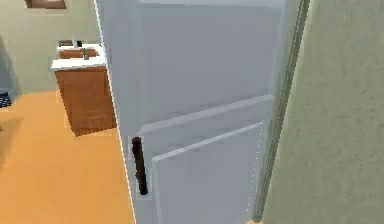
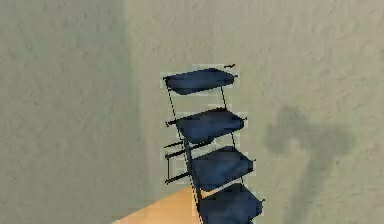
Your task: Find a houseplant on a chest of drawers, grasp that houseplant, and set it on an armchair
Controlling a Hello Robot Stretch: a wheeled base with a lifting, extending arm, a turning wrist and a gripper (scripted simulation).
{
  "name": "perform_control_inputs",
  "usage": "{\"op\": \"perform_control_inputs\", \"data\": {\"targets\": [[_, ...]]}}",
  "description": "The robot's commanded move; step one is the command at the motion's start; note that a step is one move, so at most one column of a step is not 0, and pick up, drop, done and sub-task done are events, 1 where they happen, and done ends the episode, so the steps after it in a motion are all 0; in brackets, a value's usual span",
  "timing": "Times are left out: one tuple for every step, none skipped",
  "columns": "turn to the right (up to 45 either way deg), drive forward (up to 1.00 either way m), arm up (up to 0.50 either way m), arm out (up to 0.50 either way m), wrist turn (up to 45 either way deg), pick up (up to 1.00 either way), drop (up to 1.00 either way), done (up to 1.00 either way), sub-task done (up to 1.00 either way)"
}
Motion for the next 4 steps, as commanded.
{"op": "perform_control_inputs", "data": {"targets": [[-45.0,0.0,0.0,0.0,0.0,0.0,0.0,0.0,0.0],[-33.0,0.0,0.0,0.0,0.0,0.0,0.0,0.0,0.0],[0.0,0.55,0.0,0.0,0.0,0.0,0.0,0.0,0.0],[-24.0,0.0,0.0,0.0,0.0,0.0,0.0,0.0,0.0]]}}
